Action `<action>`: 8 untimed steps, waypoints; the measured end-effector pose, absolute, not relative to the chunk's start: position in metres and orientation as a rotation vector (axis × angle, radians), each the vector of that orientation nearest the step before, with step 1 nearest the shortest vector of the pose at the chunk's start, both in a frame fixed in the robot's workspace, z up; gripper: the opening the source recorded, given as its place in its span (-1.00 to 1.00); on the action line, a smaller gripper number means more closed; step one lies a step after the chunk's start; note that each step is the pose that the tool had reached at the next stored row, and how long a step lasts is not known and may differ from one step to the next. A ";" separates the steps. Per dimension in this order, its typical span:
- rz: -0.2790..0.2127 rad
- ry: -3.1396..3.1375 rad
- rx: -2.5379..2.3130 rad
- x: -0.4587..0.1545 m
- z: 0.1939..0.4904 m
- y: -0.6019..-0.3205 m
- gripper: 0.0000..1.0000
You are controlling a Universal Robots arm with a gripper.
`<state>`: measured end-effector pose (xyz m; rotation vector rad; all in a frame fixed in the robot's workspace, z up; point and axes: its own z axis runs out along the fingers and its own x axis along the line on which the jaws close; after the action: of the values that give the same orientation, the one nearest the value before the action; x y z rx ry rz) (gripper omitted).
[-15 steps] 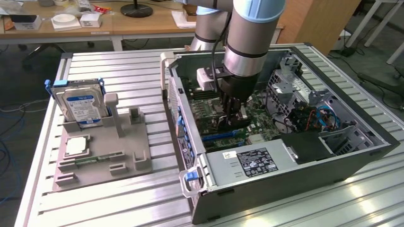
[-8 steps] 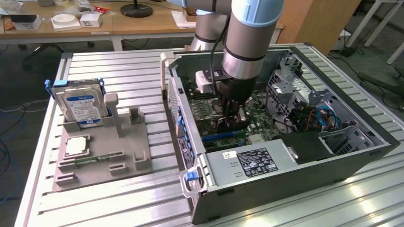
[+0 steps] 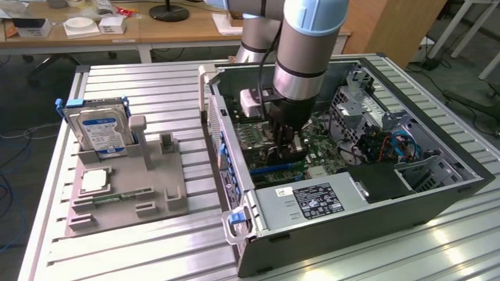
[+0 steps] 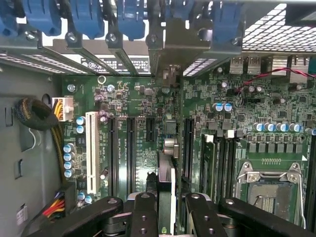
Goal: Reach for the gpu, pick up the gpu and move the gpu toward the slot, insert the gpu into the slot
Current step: 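Insert the gpu into the slot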
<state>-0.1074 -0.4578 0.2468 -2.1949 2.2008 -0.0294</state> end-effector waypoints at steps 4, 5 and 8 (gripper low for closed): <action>-0.029 2.201 -2.195 -0.108 0.246 -0.458 -0.47; -0.029 2.201 -2.195 -0.109 0.246 -0.458 -0.47; -0.029 2.201 -2.195 -0.109 0.245 -0.458 -0.47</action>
<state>-0.1090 -0.4577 0.2446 -2.1947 2.2008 -0.0293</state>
